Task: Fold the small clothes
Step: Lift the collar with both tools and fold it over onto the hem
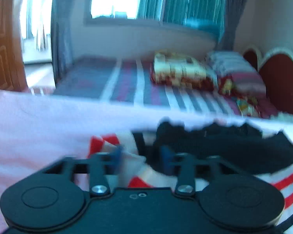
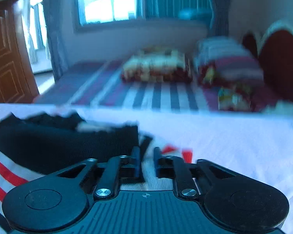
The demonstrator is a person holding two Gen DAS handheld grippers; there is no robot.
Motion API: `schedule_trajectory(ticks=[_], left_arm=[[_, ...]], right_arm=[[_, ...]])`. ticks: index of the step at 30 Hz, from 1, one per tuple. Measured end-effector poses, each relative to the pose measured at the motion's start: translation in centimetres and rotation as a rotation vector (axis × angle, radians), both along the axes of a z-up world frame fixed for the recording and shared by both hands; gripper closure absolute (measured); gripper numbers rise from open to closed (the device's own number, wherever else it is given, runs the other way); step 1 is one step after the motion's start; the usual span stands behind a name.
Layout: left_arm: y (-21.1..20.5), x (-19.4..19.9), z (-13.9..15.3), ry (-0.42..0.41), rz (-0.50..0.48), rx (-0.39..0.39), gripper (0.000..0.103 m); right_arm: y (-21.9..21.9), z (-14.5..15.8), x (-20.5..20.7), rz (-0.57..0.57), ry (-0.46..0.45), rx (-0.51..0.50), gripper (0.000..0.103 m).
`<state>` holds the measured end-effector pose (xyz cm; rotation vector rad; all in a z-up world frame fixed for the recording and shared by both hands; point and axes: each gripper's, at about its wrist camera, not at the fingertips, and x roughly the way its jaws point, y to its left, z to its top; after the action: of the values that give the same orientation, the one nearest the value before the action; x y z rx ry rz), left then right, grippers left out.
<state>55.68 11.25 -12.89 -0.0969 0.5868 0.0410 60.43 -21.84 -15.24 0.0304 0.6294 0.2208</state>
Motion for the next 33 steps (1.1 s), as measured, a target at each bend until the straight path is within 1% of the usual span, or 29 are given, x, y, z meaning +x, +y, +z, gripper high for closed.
schedule_trajectory(ticks=[1, 2, 5, 6, 8, 10, 11, 12, 13, 14, 15, 16, 17, 18, 19, 21, 22, 23, 24, 25, 26, 28, 29, 30, 31, 33], left_arm=[[-0.7, -0.6, 0.7, -0.042, -0.022, 0.014, 0.05], [-1.9, -0.6, 1.2, -0.047, -0.069, 0.02, 0.05], [-6.5, 0.6, 1.0, -0.009, -0.217, 0.019, 0.05], [-8.3, 1.1, 0.6, 0.013, -0.263, 0.035, 0.05], [-10.7, 1.8, -0.4, 0.045, -0.311, 0.061, 0.049], [-11.5, 2.6, -1.9, 0.092, -0.315, 0.063, 0.047], [-11.1, 2.8, -2.4, 0.105, -0.308, 0.064, 0.045], [-10.4, 3.0, -2.7, 0.109, -0.293, 0.059, 0.045], [-9.0, 2.8, -2.8, 0.113, -0.266, 0.035, 0.046], [-7.9, 2.7, -2.7, 0.113, -0.246, 0.017, 0.047], [-6.6, 2.3, -2.6, 0.106, -0.215, 0.035, 0.047], [-5.6, 1.9, -2.5, 0.101, -0.184, 0.068, 0.047], [-4.5, 1.6, -2.5, 0.093, -0.183, 0.071, 0.048], [-3.7, 1.3, -2.4, 0.082, -0.2, 0.049, 0.049], [-3.4, 1.1, -2.1, 0.078, -0.208, 0.046, 0.05], [-4.2, 0.8, -1.4, 0.081, -0.193, 0.068, 0.051], [-5.1, 0.3, -0.9, 0.068, -0.194, 0.075, 0.047], [-6.1, -0.6, -0.3, 0.035, -0.219, 0.081, 0.042], [-7.2, -1.5, 0.0, 0.014, -0.253, 0.095, 0.039], [-8.6, -2.2, 0.0, 0.004, -0.281, 0.114, 0.032], [-9.7, -3.0, -0.1, -0.001, -0.297, 0.115, 0.032], [-11.7, -4.1, -0.8, 0.02, -0.327, 0.096, 0.032], [-12.5, -4.4, -1.4, 0.032, -0.333, 0.107, 0.037], [-12.8, -4.5, -2.0, 0.043, -0.318, 0.133, 0.036], [-12.6, -4.7, -2.5, 0.05, -0.307, 0.136, 0.033], [-11.0, -5.4, -2.6, 0.036, -0.278, 0.095, 0.033]], right_arm=[[0.6, 0.6, -0.4, 0.04, -0.005, 0.021, 0.085], [1.6, 0.9, -0.1, 0.081, 0.011, 0.035, 0.085], [6.2, 1.0, 0.5, 0.186, 0.044, 0.029, 0.085], [8.0, 0.8, 0.7, 0.224, 0.051, 0.019, 0.085], [10.9, 0.3, 0.9, 0.264, 0.052, 0.001, 0.085], [12.6, -0.8, 1.0, 0.282, 0.073, -0.028, 0.085], [12.9, -1.3, 1.1, 0.284, 0.078, -0.057, 0.085], [12.7, -1.8, 1.2, 0.278, 0.074, -0.093, 0.085], [12.4, -2.4, 0.7, 0.244, 0.064, -0.127, 0.085], [11.4, -2.5, 0.9, 0.178, 0.059, -0.17, 0.085], [10.0, -2.6, 1.0, 0.127, 0.061, -0.189, 0.085], [8.5, -2.7, 1.0, 0.087, 0.068, -0.199, 0.085], [7.1, -2.7, 0.9, 0.079, 0.07, -0.181, 0.085], [6.1, -2.6, 0.9, 0.083, 0.074, -0.16, 0.085], [5.8, -2.5, 0.9, 0.094, 0.082, -0.145, 0.085], [6.2, -1.5, 0.6, 0.084, 0.067, -0.146, 0.085], [6.4, -0.6, -0.2, 0.087, 0.039, -0.13, 0.085], [6.8, 0.1, -1.2, 0.111, 0.012, -0.098, 0.084], [7.4, 0.6, -2.3, 0.141, 0.008, -0.072, 0.074], [8.1, 0.9, -3.3, 0.18, 0.014, -0.06, 0.058], [9.3, 0.8, -4.1, 0.221, 0.016, -0.063, 0.055], [11.2, 0.5, -5.9, 0.294, 0.015, -0.086, 0.055], [12.1, 0.1, -6.5, 0.322, 0.019, -0.102, 0.056], [12.9, -0.6, -7.0, 0.323, 0.022, -0.138, 0.056], [13.1, -1.3, -7.3, 0.324, 0.025, -0.166, 0.056], [11.8, -1.6, -7.7, 0.298, 0.018, -0.163, 0.056]])
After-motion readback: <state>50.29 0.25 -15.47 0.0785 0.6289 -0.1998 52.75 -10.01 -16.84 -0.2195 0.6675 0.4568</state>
